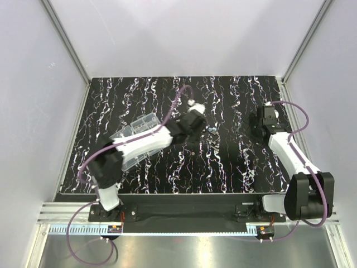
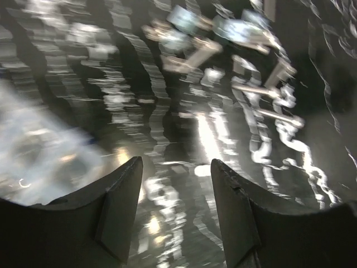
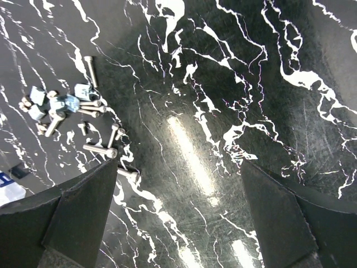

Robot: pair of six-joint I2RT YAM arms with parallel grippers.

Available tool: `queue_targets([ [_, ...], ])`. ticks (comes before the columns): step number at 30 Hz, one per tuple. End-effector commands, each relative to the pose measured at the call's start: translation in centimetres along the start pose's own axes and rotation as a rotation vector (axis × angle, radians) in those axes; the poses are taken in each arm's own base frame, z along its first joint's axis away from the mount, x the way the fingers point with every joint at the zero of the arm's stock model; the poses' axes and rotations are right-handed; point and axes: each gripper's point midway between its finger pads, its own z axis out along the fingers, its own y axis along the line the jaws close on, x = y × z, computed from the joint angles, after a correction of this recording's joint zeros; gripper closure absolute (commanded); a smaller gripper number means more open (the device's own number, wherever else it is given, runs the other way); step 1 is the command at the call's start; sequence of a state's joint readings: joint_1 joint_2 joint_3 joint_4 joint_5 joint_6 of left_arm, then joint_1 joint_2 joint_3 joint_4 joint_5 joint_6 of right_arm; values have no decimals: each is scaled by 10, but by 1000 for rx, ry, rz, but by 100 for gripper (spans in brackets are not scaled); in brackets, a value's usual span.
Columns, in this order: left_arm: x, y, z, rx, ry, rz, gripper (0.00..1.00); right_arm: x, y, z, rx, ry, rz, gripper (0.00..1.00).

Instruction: Sort the screws and nuts into containers

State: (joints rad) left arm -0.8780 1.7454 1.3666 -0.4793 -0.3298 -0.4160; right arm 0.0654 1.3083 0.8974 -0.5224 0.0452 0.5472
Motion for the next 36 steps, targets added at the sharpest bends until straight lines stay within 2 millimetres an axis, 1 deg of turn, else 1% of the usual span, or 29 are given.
queue_targets([
  [1,23,-37,29,66,86,16,43,-8,-1,-15,4,-48,-2,0],
  [3,29,-49,35,76,98,38,42,-8,-3,-17,9,-55,-6,0],
  [4,27,-53,36,78,96,43,42,-8,-3,-18,8,-57,-7,0],
  [5,33,-55,42,73,114,49,42,-8,-5,-17,15,-57,-10,0],
  [8,38,-54,47,52,125,51,42,-6,-7,-17,19,-53,-14,0],
  [12,46,-45,48,4,148,31,43,-4,-8,-16,23,-54,-14,0],
  [13,52,-44,49,0,161,16,43,-4,-8,-15,22,-53,-16,0],
  [15,57,-45,48,-5,173,-1,46,-3,-9,-14,23,-50,-16,0],
  [18,68,-48,46,-12,187,-19,47,-3,-9,-13,26,-44,-18,0],
  [19,73,-46,47,-26,198,-20,47,-3,-8,-12,24,-45,-19,0],
  [22,79,-44,50,-48,215,-32,49,-3,-8,-13,21,-45,-19,0],
  [33,87,-37,58,-101,226,-41,51,-3,-9,-14,23,-50,-19,0],
  [36,89,-38,60,-93,230,-47,55,-2,-10,-13,27,-45,-21,0],
])
